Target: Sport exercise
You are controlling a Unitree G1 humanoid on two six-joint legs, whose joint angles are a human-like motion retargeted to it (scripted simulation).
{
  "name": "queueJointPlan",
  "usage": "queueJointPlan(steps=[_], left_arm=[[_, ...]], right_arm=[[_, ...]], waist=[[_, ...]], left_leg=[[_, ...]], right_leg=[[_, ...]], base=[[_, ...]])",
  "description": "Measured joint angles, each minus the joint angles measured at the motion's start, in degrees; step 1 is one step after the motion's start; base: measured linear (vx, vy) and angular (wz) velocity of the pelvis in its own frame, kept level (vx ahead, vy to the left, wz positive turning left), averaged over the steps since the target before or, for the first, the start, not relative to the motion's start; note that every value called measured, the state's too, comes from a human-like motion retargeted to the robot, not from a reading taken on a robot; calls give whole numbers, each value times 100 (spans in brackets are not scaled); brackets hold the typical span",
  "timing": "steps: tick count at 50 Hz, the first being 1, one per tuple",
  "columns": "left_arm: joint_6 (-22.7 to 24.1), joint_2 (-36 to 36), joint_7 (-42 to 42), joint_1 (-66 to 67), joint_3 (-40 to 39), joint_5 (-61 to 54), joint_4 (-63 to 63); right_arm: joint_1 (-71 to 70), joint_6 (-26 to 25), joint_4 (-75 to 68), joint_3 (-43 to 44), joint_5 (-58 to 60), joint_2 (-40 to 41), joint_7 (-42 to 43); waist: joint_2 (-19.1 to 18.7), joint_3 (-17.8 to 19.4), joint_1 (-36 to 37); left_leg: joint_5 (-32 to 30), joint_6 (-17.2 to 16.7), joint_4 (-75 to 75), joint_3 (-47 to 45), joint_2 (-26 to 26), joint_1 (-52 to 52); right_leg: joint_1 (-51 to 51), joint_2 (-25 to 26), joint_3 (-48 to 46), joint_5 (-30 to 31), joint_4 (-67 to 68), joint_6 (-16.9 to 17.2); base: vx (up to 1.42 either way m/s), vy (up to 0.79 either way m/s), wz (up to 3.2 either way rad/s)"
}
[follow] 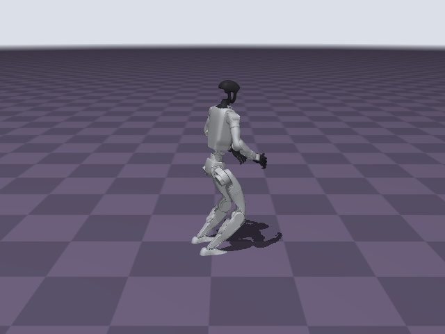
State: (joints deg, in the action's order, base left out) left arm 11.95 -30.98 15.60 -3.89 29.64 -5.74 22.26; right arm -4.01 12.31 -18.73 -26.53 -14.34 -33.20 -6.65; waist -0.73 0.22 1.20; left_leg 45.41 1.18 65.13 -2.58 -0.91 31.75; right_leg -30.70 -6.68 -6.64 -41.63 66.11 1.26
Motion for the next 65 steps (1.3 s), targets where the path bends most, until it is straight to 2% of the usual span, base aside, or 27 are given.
queueJointPlan(steps=[8, 10, 12, 20, 28, 33, 38, 42, 45, 47, 50, 52, 55, 61, 65], left_arm=[[98, 403, -1162, 57, -651, 407, 2072], [49, 480, -1418, 43, -928, 396, 2591], [-13, 521, -1612, 12, -1214, 354, 3073], [-253, 468, -1963, -40, -2173, -5, 4437], [-224, 633, -1787, 42, -2433, -392, 4726], [-227, 873, -1499, 192, -2291, -439, 4679], [-282, 1053, -1236, 260, -2129, -396, 4717], [-230, 1085, -1208, 222, -1935, -419, 4772], [-131, 1011, -1283, 132, -1759, -421, 4735], [-58, 916, -1371, 21, -1651, -390, 4654], [21, 784, -1515, -227, -1486, -274, 4516], [39, 689, -1588, -393, -1421, -152, 4456], [-16, 610, -1658, -508, -1412, -64, 4422], [-152, 676, -1533, -342, -1533, -163, 4386], [-228, 771, -1411, -211, -1626, -254, 4491]], right_arm=[[441, 27, -1921, 525, 1141, 472, 989], [507, -11, -2350, 686, 1303, 622, 1162], [555, -67, -2733, 850, 1407, 760, 1272], [700, -305, -3840, 1279, 1539, 1117, 1353], [733, -386, -4268, 1229, 1596, 1211, 1294], [698, -369, -4319, 1185, 1523, 1145, 1352], [609, -315, -4321, 1253, 1277, 1068, 1420], [562, -195, -4281, 1269, 1125, 1023, 1581], [528, -96, -4220, 1246, 1070, 1004, 1717], [502, -37, -4134, 1225, 1025, 1010, 1808], [469, 21, -3946, 1239, 928, 1080, 1859], [460, 24, -3822, 1231, 874, 1156, 1797], [470, -27, -3769, 1126, 837, 1311, 1610], [441, -230, -4018, 836, 829, 1504, 1131], [378, -324, -4213, 736, 955, 1495, 1066]], waist=[[422, 36, -610], [504, 91, -763], [576, 139, -894], [647, 354, -921], [119, 365, -303], [-240, 585, -74], [-686, 668, 144], [-954, 629, 167], [-1050, 593, 113], [-980, 577, 27], [-446, 452, -311], [-38, 278, -595], [346, 138, -915], [767, 294, -1214], [900, 283, -1141]], left_leg=[[-110, 271, -674, -405, -639, -114], [-155, 296, -733, -444, -802, -86], [-200, 315, -769, -453, -955, -31], [-311, 305, -745, -492, -1126, 134], [-505, -74, 9, -520, -560, 1213], [-356, 6, 1929, -961, 350, 1639], [-610, 146, 3872, -846, 1465, 1101], [-715, -72, 3771, -617, 1694, 121], [-389, -242, 2843, -534, 1457, -622], [81, -190, 2047, -512, 1152, -924], [459, 174, 690, -638, 268, -764], [459, 423, -93, -794, -340, -497], [459, 655, -711, -992, -896, -242], [195, 790, -1151, -1146, -1454, -119], [-30, 833, -1367, -1240, -1593, -4]], right_leg=[[-663, -657, 522, 127, 863, 175], [-895, -626, 832, 186, 1101, 373], [-1046, -467, 1128, -80, 1282, 539], [-867, -362, 1071, -478, 1540, 546], [-1299, -40, 613, -453, 716, 123], [-1712, 182, 475, -312, 910, 42], [-2070, 804, 401, 112, 780, -78], [-2373, 1252, 440, 568, 558, -10], [-2524, 1485, 492, 924, 355, 151], [-2610, 1462, 505, 1081, 231, 266], [-2985, 807, 762, 1063, 163, 417], [-3401, 319, 1070, 1035, 159, 593], [-3815, -117, 1335, 852, 511, 714], [-3406, -550, 1543, 467, 2480, 655], [-2575, -704, 1542, 209, 2815, 668]], base=[[-10, 7, 32], [-11, 7, 52], [-10, 5, 52], [-10, 2, 11], [-20, 4, -24], [-26, 7, -24], [-27, 4, -90], [-30, 7, -111], [-35, 11, -100], [-43, 9, -68], [-56, 7, 19], [-57, 9, 70], [-48, 8, 42], [-38, 1, 7], [-27, -3, -28]])
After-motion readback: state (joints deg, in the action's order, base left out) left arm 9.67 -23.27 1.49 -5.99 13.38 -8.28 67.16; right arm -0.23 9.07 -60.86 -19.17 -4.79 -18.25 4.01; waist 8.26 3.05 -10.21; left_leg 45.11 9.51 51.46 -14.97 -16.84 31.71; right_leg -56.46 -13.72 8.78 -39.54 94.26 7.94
